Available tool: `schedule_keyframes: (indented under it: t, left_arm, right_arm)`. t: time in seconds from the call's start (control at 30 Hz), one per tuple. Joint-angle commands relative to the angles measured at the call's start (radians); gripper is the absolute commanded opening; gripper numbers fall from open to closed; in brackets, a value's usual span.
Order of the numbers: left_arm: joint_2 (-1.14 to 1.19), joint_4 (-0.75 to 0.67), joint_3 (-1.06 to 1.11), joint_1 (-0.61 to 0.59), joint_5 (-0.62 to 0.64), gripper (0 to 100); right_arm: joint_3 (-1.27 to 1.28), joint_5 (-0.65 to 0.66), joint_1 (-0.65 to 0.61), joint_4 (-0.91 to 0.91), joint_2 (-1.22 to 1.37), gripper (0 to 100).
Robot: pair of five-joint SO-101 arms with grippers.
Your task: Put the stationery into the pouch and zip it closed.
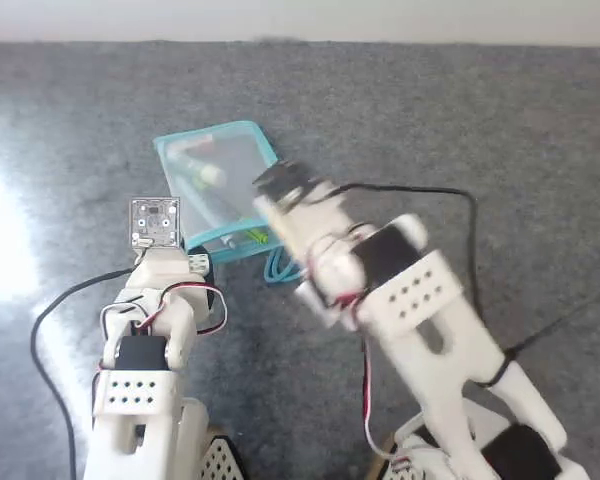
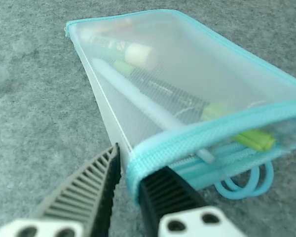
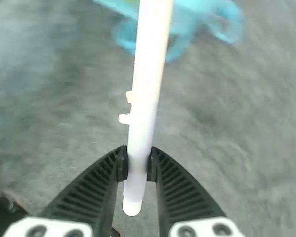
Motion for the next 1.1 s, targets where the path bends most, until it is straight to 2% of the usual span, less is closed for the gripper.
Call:
schedule_keyframes:
  t: [0.0,0.27,0.73,1.07]
  left_arm:
    - [-0.014,-0.021,-0.002,-0.003,-0.006,1]
    - [-0.014,-0.021,-0.001,0.002,-0.006,1]
    - [-0.014,-0.021,-0.001,0.003,-0.006,1]
    - [-0.014,-0.020,-0.001,0.003,-0.006,1]
  right_arm:
    - [-0.012,0.021,-0.073,-0.016,0.010,0.7]
    - [-0.014,0.029,-0.054,0.071,0.082,0.7]
    - [-0.023,0.064,-0.056,0.067,0.111,0.7]
    - [-0.299,0.057,-0.050,0.079,0.380,0.7]
